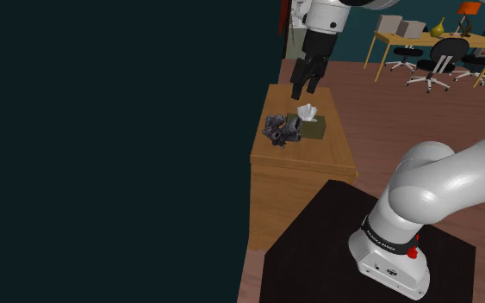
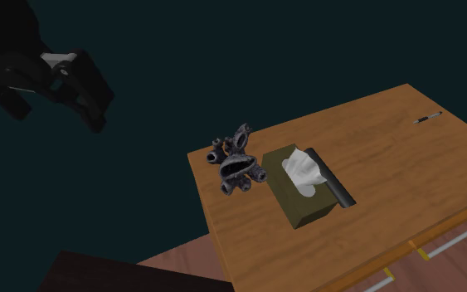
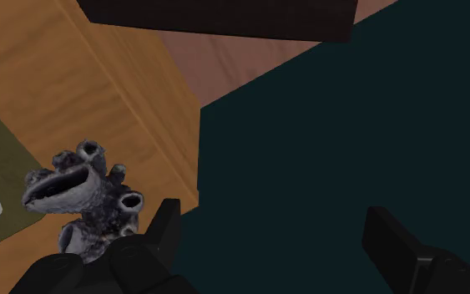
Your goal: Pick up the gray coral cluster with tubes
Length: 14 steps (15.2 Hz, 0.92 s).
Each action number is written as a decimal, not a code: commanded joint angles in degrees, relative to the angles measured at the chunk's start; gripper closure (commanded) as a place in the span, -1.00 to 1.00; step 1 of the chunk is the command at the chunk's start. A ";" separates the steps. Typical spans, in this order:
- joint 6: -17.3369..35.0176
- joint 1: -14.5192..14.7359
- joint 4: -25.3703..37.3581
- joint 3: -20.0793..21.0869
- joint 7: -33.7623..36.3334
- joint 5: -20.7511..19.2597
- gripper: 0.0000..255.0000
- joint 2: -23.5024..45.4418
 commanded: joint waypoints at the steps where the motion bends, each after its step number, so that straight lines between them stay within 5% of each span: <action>1: 0.00 0.00 0.00 0.00 0.00 0.00 -1.00 0.00; 14: 16.31 -1.02 1.34 -10.64 -17.28 -4.20 -1.00 19.76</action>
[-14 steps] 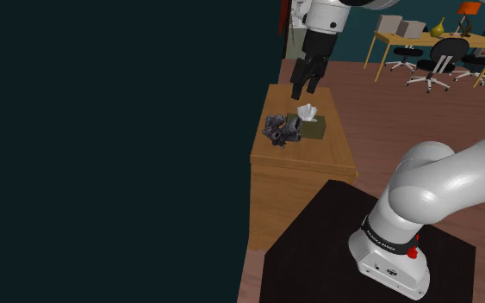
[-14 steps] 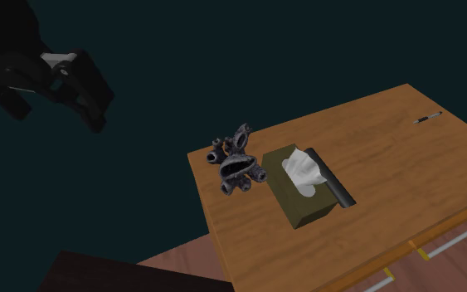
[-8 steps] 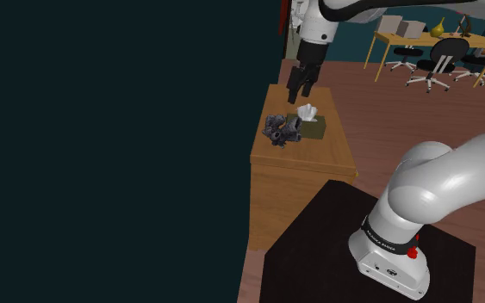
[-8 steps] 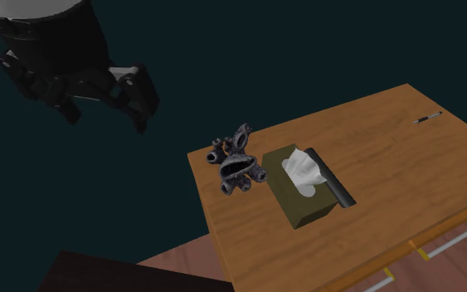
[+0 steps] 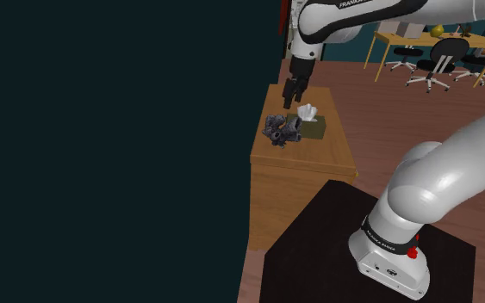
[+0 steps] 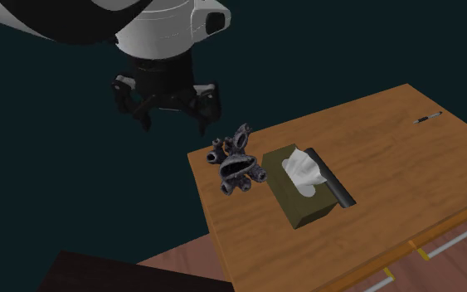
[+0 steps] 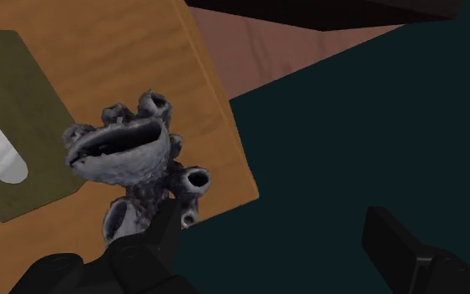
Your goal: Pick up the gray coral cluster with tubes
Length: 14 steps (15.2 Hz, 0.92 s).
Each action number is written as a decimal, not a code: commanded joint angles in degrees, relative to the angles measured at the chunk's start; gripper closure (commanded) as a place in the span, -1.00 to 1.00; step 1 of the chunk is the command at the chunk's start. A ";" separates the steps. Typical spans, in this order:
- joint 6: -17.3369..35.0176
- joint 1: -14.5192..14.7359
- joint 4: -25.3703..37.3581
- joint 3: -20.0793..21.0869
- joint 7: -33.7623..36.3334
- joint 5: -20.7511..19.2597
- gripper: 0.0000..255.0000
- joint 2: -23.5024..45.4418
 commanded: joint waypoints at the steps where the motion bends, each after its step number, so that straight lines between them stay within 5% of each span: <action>1: 2.61 0.01 0.85 -1.48 -2.70 -0.01 -1.00 3.70; 14: 12.33 -1.24 14.15 -7.66 -19.59 6.06 -1.00 29.33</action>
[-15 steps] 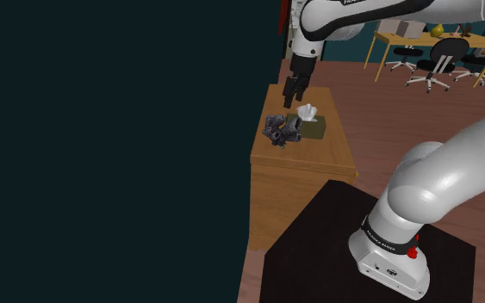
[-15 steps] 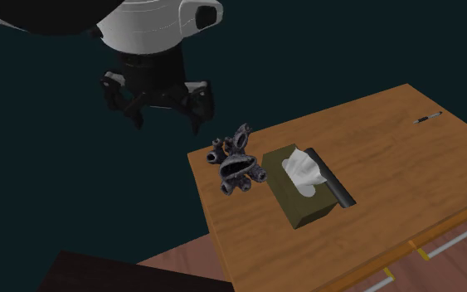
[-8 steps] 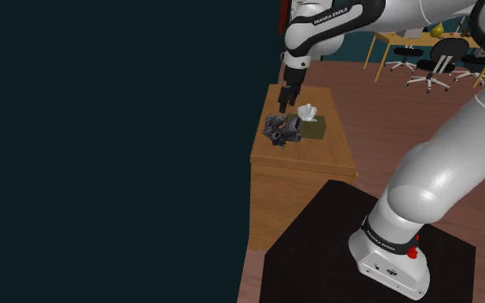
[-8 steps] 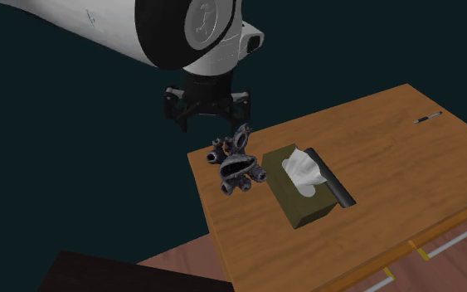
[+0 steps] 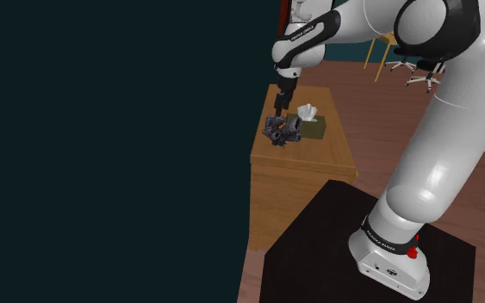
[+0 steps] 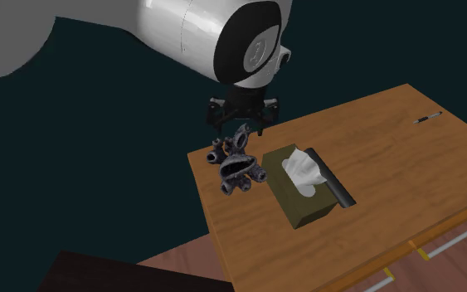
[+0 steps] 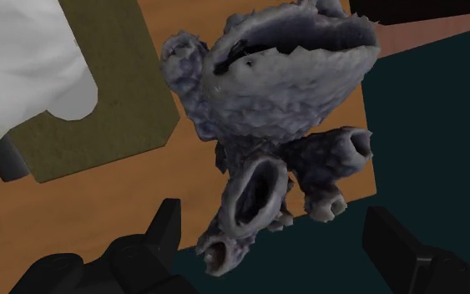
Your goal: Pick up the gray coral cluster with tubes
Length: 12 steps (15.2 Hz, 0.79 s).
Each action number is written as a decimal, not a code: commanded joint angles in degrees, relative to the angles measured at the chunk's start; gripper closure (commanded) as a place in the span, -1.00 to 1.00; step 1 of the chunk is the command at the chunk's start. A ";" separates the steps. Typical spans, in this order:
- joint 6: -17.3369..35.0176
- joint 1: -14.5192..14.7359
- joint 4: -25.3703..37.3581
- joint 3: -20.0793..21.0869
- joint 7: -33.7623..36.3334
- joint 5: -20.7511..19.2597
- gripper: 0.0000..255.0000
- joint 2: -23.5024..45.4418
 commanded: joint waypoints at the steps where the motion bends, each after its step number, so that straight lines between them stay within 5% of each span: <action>1: 1.34 -0.17 0.21 -0.06 -0.96 0.71 -1.00 1.70; 8: 5.27 -0.31 -1.82 0.09 -2.02 1.94 -1.00 3.81; 9: 5.32 -0.31 -1.83 0.09 -2.03 1.96 1.00 3.86; 12: 5.39 -0.34 -1.89 0.07 -2.09 1.98 1.00 3.87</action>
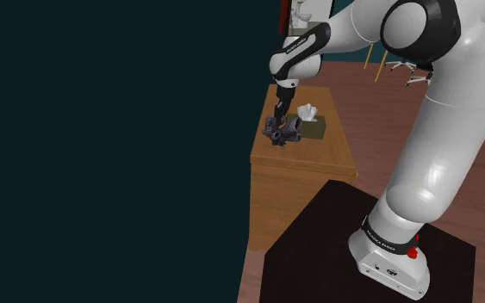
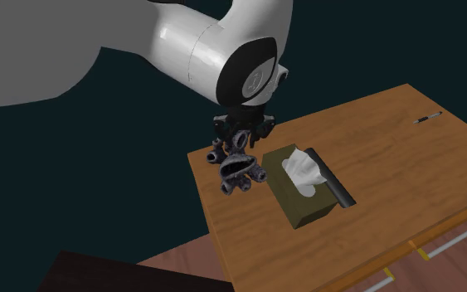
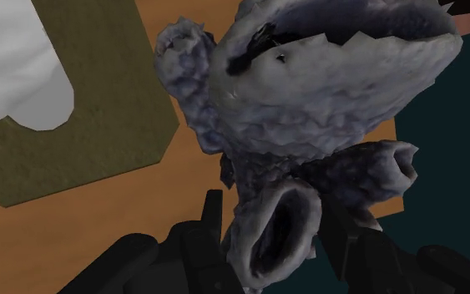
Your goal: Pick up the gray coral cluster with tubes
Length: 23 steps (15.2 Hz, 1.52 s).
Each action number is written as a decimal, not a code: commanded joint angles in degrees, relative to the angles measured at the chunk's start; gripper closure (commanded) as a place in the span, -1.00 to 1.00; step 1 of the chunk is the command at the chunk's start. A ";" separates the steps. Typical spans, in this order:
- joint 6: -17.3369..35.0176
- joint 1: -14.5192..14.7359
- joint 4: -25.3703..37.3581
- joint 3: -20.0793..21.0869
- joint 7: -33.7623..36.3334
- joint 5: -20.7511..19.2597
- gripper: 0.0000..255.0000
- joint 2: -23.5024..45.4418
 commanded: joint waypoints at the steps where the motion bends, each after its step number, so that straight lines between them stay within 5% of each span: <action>1: 0.07 -0.01 -0.12 -0.01 0.00 -0.01 1.00 0.06; 23: -10.93 0.27 6.47 -0.22 2.54 -2.79 1.00 -4.82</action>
